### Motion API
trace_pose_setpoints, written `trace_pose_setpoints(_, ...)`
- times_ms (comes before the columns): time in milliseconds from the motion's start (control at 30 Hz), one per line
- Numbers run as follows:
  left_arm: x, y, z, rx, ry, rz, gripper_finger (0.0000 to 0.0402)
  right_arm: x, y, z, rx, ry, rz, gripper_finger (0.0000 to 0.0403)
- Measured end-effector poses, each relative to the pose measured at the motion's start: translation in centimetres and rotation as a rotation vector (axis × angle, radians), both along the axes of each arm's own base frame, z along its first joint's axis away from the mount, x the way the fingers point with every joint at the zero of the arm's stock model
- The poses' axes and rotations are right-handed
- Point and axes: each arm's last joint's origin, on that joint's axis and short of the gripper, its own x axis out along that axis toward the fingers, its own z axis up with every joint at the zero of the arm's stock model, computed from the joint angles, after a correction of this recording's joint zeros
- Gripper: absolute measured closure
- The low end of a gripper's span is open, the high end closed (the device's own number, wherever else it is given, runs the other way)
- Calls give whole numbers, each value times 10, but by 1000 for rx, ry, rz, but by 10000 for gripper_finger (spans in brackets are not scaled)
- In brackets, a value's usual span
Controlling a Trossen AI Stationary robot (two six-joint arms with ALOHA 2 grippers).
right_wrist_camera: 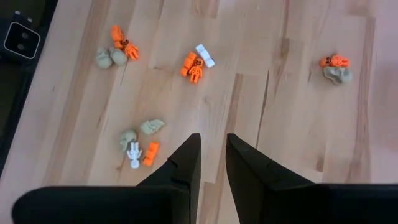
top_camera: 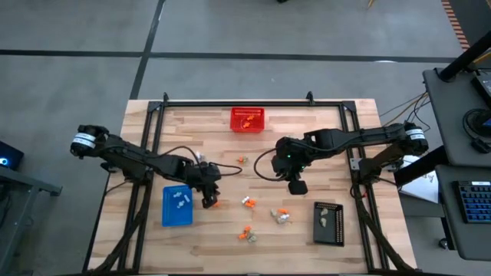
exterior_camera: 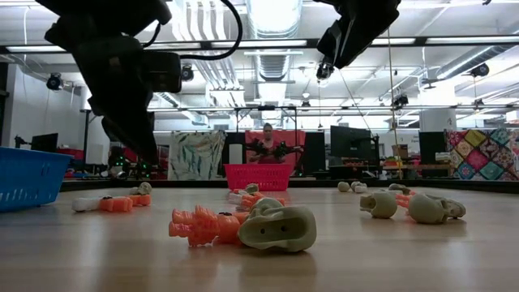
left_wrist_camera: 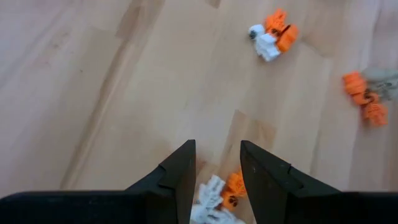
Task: Sort Halloween decoration
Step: Put the orange skeleton toy into the red bin
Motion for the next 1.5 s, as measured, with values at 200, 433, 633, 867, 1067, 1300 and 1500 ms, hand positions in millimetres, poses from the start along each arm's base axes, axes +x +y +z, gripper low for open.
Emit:
trace_pose_setpoints(200, -3, -7, -1, 81, 2, -104, 293, 0, 0, 0, 2, 1, -3, 340)
trace_pose_setpoints(433, -4, -14, -1, 161, -11, -165, 293, 0, 0, 0, 2, 1, -4, 340)
trace_pose_setpoints(633, -1, -14, -10, 175, 24, -163, 293, 1, 0, 0, 2, -6, -5, 340)
trace_pose_setpoints(867, 3, -15, -26, 183, 77, -166, 294, 1, 0, 0, 7, -8, -12, 339)
trace_pose_setpoints(1067, 4, -16, -32, 187, 101, -168, 294, 2, 0, 0, 6, -12, -12, 340)
trace_pose_setpoints(1300, 8, -16, -42, 202, 122, -176, 296, 2, 0, 1, 6, -15, -12, 339)
trace_pose_setpoints(1500, 9, -16, -45, 224, 130, -177, 328, 2, 0, 1, 7, -16, -12, 339)
